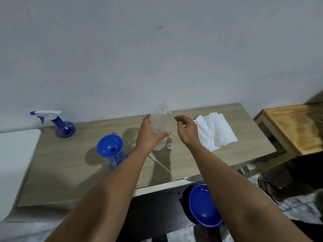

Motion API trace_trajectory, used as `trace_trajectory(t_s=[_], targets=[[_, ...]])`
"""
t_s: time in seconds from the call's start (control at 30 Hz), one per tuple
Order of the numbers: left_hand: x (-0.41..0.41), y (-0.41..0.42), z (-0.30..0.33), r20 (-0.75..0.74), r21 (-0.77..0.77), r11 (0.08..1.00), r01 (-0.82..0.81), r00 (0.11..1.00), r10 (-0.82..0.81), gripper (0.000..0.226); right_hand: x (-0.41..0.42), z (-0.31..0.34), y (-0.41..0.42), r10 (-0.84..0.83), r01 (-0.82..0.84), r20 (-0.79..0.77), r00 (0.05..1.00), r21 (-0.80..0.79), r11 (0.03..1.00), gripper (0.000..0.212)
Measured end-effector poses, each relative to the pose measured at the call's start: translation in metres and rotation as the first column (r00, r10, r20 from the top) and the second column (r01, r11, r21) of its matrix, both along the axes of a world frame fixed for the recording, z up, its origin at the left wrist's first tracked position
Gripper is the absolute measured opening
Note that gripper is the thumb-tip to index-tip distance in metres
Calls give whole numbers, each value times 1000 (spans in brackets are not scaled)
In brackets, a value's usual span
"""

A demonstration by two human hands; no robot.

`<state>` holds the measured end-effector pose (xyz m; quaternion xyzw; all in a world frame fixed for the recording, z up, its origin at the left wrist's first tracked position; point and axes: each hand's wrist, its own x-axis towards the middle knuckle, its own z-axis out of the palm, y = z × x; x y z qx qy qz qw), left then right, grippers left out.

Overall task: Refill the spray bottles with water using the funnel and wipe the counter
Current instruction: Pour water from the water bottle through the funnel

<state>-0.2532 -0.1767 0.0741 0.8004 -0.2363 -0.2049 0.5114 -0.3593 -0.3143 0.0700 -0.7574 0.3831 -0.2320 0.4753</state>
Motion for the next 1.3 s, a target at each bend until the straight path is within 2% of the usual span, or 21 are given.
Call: trace_trajectory(t_s=[0.07, 0.13, 0.23, 0.33, 0.43, 0.53, 0.63, 0.77, 0.83, 0.87, 0.97, 1.03, 1.17, 1.3], targets=[[-4, 9, 4, 10, 55, 998, -25, 1000, 25, 101, -3, 20, 6, -3, 0, 108, 994, 33, 999, 35], [-11, 19, 5, 45, 96, 993, -71, 997, 66, 91, -4, 33, 13, 11, -15, 167, 986, 24, 1000, 39], [-24, 40, 5, 112, 94, 984, -152, 984, 141, 60, -2, 42, 24, 45, -45, 132, 990, -2, 999, 69], [-37, 63, -3, 121, 83, 986, -142, 984, 131, 31, 5, 38, 36, 97, -98, 68, 993, 15, 995, 100], [-51, 93, -24, 45, 157, 983, -98, 995, 92, 12, 14, 27, 46, 130, -130, 25, 991, -13, 991, 111], [-52, 129, -55, -70, 239, 960, -145, 984, 166, 18, 23, 16, 53, 110, -109, 53, 993, -14, 994, 107], [-41, 164, -77, -120, 357, 903, -239, 947, 298, 28, 31, 8, 54, 82, -80, 64, 995, -23, 997, 106], [-18, 179, -87, -121, 267, 883, -386, 896, 428, 61, 41, -1, 51, 75, -75, 78, 994, -4, 997, 105], [-4, 177, -89, -107, 211, 904, -371, 911, 398, 81, 46, -6, 50, 65, -66, 93, 993, 6, 998, 104], [4, 175, -89, -113, 157, 928, -339, 927, 358, 84, 49, -9, 50, 60, -61, 101, 993, 11, 998, 104], [24, 170, -94, -146, -1, 980, -198, 970, 196, 69, 56, -21, 51, 78, -80, 97, 992, 23, 997, 104], [30, 166, -98, -130, 8, 991, -131, 983, 131, 57, 58, -30, 52, 82, -85, 99, 992, 21, 996, 99], [37, 162, -102, -137, -4, 989, -146, 980, 145, 59, 58, -27, 57, 52, -48, 152, 987, -27, 998, 85], [41, 154, -98, -138, 4, 988, -153, 979, 152, 63, 59, 4, 62, 34, -12, 209, 977, -107, 994, 78]])
